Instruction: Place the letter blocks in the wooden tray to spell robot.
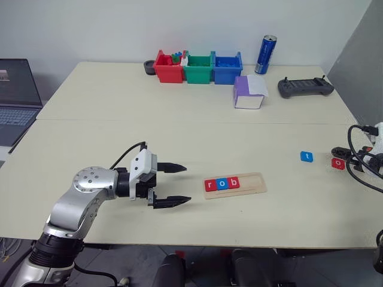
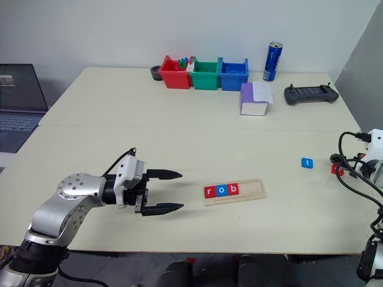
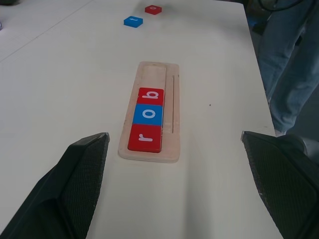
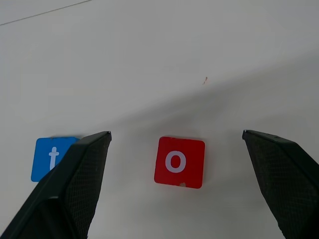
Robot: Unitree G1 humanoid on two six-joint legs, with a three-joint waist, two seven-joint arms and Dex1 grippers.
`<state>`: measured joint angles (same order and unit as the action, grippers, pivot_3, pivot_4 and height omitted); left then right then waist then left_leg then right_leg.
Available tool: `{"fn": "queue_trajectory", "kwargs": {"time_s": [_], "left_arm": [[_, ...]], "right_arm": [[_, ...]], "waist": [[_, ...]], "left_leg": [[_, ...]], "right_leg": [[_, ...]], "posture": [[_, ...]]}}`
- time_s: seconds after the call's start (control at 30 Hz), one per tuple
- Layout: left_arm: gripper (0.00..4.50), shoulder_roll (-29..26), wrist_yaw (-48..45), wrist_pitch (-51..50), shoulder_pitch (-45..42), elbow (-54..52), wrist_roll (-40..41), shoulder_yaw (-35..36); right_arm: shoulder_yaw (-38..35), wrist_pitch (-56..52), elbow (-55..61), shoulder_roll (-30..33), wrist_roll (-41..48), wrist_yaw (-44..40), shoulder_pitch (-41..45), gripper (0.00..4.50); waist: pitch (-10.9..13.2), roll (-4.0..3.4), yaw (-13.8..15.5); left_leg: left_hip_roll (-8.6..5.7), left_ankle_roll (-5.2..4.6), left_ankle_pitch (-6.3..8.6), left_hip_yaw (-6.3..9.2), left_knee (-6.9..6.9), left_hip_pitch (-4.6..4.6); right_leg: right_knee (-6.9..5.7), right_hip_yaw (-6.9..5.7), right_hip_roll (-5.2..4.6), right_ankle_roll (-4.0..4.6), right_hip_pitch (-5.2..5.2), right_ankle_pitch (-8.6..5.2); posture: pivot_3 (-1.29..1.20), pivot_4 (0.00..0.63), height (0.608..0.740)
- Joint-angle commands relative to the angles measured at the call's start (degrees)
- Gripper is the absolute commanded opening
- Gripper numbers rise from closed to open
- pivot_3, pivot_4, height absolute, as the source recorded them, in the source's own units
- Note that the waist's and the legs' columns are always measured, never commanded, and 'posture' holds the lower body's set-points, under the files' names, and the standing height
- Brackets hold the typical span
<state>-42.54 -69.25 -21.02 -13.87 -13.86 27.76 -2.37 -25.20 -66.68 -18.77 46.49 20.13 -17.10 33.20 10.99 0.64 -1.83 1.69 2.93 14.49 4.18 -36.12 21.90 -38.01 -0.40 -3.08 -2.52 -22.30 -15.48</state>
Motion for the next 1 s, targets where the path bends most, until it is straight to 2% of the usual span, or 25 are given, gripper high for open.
{"fn": "queue_trajectory", "kwargs": {"time_s": [0.03,0.43,1.0], "left_arm": [[4.5,-0.3,0.5,0.0,0.2,-2.1,0.5,0.6],[4.5,-0.5,1.6,-1.2,0.7,-3.4,0.9,1.1],[4.5,-0.4,1.5,-0.8,1.7,-3.8,0.9,1.0]], "right_arm": [[0.8,1.6,-1.9,1.5,-1.7,0.6,2.0,4.48],[5.3,2.9,-4.8,1.5,-3.9,-1.7,3.1,4.48],[6.2,2.4,-4.4,1.7,-4.7,-1.6,1.7,4.48]], "waist": [[0.0,0.0,0.0],[0.0,-0.01,0.0],[0.0,-0.01,0.0]], "left_leg": [[0.0,0.0,0.0,0.0,0.0,0.0],[0.0,0.0,0.0,0.0,0.0,-0.01],[0.0,0.0,0.0,0.0,0.0,-0.01]], "right_leg": [[0.0,0.0,0.0,0.0,0.0,0.0],[-0.02,0.0,0.0,0.0,-0.01,0.0],[-0.01,0.01,0.0,0.0,-0.01,0.0]], "posture": [[0.0,0.15,0.74],[0.0,0.15,0.74],[0.0,0.15,0.74]]}}
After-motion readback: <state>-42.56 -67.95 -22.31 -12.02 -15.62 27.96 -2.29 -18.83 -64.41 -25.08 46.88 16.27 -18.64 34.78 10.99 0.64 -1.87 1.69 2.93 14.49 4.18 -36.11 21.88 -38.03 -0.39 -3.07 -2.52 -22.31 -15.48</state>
